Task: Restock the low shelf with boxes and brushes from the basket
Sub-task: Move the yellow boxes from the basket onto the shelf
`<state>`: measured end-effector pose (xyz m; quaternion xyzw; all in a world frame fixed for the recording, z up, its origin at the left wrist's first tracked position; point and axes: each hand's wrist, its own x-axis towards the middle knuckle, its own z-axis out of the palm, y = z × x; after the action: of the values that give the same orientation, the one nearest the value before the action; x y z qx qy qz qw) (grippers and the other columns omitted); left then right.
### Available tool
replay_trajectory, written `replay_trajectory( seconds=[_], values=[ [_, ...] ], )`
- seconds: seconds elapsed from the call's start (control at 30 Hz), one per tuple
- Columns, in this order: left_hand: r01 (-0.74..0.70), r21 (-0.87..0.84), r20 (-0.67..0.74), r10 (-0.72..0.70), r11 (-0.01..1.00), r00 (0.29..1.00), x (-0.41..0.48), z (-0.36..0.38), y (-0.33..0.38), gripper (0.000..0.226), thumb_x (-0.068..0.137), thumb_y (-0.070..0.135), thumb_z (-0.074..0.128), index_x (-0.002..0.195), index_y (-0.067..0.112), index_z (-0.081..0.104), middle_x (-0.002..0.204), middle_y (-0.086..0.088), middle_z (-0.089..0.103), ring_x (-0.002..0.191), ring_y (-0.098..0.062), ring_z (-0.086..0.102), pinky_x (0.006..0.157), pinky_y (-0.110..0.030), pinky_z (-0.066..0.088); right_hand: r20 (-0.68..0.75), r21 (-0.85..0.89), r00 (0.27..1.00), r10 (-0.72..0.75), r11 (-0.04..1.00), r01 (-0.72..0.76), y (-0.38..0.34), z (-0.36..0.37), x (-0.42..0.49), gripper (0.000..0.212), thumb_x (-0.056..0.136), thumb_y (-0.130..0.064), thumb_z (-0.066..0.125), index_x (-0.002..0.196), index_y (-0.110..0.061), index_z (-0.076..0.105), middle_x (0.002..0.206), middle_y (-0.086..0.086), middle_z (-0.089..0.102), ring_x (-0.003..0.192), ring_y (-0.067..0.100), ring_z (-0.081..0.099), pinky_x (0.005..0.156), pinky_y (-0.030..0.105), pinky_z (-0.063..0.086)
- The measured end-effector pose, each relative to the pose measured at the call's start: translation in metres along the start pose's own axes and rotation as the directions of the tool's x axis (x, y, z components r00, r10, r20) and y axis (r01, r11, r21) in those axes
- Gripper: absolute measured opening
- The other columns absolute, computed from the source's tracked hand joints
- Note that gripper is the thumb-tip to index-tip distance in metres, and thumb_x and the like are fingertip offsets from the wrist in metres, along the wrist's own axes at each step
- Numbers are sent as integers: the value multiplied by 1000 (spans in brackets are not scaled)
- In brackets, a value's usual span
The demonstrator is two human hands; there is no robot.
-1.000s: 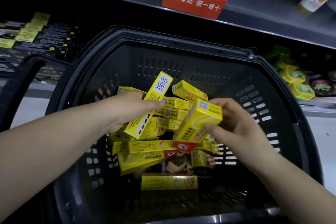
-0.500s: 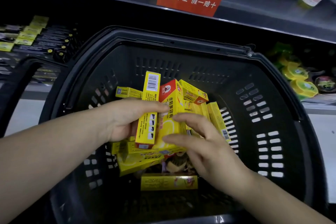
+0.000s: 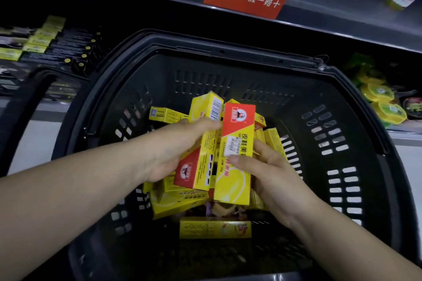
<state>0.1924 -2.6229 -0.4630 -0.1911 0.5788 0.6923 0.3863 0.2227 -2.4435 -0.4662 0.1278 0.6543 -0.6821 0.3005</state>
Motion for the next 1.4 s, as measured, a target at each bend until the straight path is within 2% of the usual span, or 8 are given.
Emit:
replay_trajectory(
  seconds=[0.23,0.37,0.57,0.8,0.9,1.07,1.17,1.4],
  values=[
    [-11,84,-142,23,996,990,3,-12,6,45,57,36,80,94,16,65,76,-6,74,63,-20,70,61,-29,57,-44,-60,990,-131,990,128,-2,-14,4,35,90,-21,58,117,-43,55,113,-5,69,102,19,67,89,46,52],
    [-5,-8,-120,4,1000,993,5,-5,5,20,82,20,65,101,14,66,89,-8,74,75,-22,69,73,-33,54,49,-46,986,-158,986,160,1,-7,4,34,88,-27,58,118,-44,53,117,-5,67,107,18,64,89,43,52],
    [47,-113,123,-33,992,992,1,3,5,40,98,37,31,122,20,57,116,-4,69,112,-23,61,87,-34,50,84,-188,990,-112,974,127,11,-4,4,45,82,-45,55,122,-57,40,117,-18,64,107,7,63,97,40,47],
    [91,-2,-82,-91,996,992,1,-8,8,41,86,47,56,109,16,68,106,-12,71,103,-32,65,92,-53,49,93,-395,991,-97,910,126,-20,-31,0,40,81,-13,69,113,-28,49,97,4,70,79,18,67,68,39,56],
    [125,89,-198,-106,988,974,2,-16,12,49,80,53,61,115,19,65,112,-14,68,99,-36,66,86,-56,51,291,-581,953,-83,776,246,-38,-42,-4,34,74,-9,73,97,-31,62,91,-4,68,72,8,61,61,22,49],
    [200,264,54,-222,944,974,-1,-14,12,58,67,47,66,121,25,60,108,-7,71,99,-28,68,91,-51,51,387,-684,918,-86,641,349,-35,-42,-3,45,69,-3,80,101,-33,71,100,-16,61,94,1,60,75,11,44],
    [202,351,138,-264,914,955,0,-9,5,79,61,41,67,136,28,46,119,-9,66,106,-27,64,98,-48,46,327,-628,928,-180,692,356,-32,-38,2,43,64,-5,84,99,-26,69,101,-8,66,92,6,64,78,18,50],
    [56,430,92,-105,901,990,1,-11,9,45,83,32,63,127,22,58,125,-11,62,117,-29,58,100,-46,44,172,-568,901,-398,707,421,-21,-22,5,63,55,-31,85,109,-29,52,110,-12,60,111,10,56,96,40,47]
  ],
)
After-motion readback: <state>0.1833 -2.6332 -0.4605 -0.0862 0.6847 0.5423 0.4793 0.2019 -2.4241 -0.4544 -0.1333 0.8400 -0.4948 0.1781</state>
